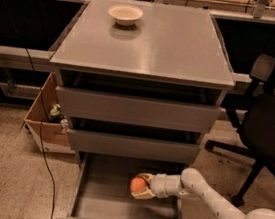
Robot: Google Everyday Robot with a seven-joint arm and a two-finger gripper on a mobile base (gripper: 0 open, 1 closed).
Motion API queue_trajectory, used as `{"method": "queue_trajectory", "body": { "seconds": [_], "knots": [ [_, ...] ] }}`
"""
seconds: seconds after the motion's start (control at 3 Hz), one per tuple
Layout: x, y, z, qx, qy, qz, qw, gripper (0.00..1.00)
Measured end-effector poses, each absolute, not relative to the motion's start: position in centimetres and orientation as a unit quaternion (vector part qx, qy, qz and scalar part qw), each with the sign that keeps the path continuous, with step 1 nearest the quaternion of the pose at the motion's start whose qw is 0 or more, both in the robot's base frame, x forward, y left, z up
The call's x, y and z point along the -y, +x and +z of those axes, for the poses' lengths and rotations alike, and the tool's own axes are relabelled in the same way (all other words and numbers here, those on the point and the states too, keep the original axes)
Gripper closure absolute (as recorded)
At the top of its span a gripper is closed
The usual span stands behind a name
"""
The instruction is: Place orange into bottom drawer
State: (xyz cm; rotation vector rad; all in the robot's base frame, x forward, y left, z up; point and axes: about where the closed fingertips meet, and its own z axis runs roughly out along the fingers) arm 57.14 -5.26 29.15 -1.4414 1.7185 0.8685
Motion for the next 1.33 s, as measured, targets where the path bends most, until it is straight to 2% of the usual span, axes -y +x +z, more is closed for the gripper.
{"method": "queue_trajectory", "body": {
  "seconds": [1.0,1.33],
  "knots": [
    [2.2,55.6,19.0,-0.652,-0.625,0.294,0.314,1.00],
    [1.7,55.3,17.0,-0.663,-0.615,0.309,0.296,0.81]
  ]
}}
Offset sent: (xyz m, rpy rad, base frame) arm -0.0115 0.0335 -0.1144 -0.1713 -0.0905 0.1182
